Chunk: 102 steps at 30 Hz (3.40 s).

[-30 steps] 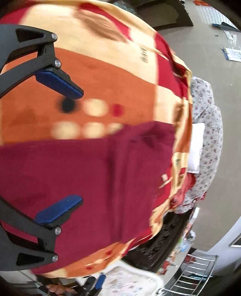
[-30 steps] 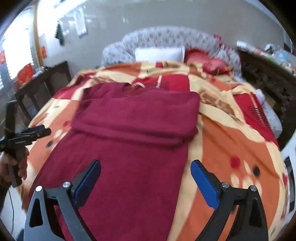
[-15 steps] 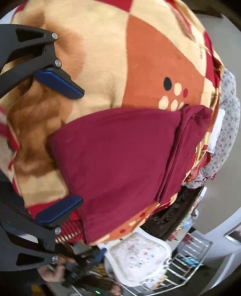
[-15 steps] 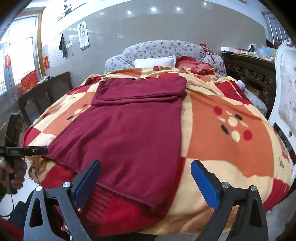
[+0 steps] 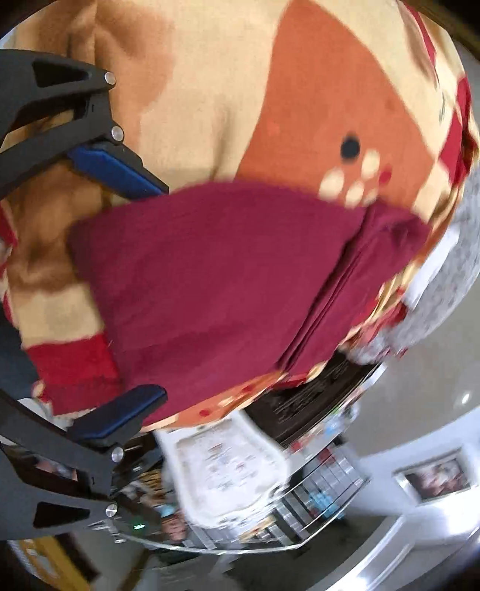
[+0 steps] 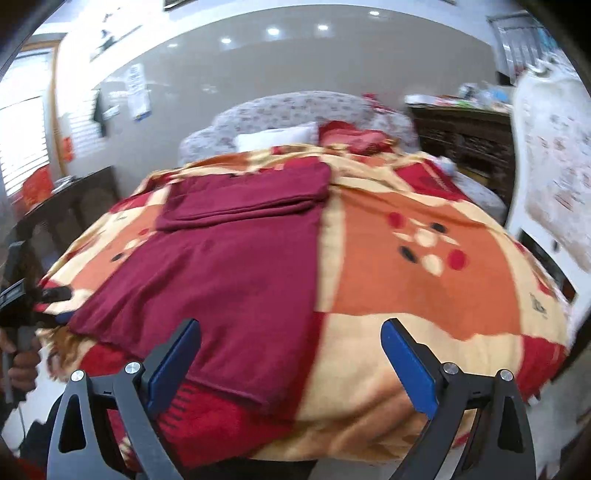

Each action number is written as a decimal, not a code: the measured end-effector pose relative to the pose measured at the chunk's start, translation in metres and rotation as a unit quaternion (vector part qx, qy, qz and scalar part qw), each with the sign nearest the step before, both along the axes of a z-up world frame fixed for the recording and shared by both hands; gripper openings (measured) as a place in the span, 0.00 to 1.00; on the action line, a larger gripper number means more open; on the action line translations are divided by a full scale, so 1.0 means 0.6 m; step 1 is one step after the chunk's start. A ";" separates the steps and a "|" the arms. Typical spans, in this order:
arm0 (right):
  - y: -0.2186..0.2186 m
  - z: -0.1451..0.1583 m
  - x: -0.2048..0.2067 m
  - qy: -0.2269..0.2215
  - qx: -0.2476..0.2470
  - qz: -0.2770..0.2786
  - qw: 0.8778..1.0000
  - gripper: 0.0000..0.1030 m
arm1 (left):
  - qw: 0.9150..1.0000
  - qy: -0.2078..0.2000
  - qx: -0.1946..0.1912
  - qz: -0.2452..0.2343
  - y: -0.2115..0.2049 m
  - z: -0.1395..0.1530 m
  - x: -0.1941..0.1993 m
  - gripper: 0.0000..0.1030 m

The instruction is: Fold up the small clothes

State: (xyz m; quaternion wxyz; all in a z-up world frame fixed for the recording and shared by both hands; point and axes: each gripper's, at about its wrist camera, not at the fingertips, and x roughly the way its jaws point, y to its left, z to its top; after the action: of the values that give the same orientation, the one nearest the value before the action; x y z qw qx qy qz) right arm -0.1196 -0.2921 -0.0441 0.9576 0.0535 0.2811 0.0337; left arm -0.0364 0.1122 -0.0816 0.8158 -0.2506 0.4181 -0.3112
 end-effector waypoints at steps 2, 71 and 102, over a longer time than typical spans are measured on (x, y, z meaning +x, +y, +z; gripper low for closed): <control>-0.010 -0.003 0.001 0.010 0.019 0.001 1.000 0.96 | 1.000 -0.020 0.010 -0.020 -0.017 0.009 -0.008 0.95; -0.002 0.152 0.470 0.007 0.134 0.063 0.989 0.06 | 0.979 -0.072 0.086 0.171 -0.004 0.185 0.488 0.07; -0.028 0.129 0.546 -0.026 0.031 0.037 0.999 0.55 | 0.969 -0.120 0.135 0.168 -0.012 0.222 0.559 0.82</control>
State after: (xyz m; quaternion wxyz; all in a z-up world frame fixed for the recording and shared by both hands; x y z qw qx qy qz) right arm 0.2081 -0.3091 0.0331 0.9606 0.0714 0.2567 0.0790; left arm 0.2987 0.1050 0.0518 0.9268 -0.1654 0.3076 -0.1382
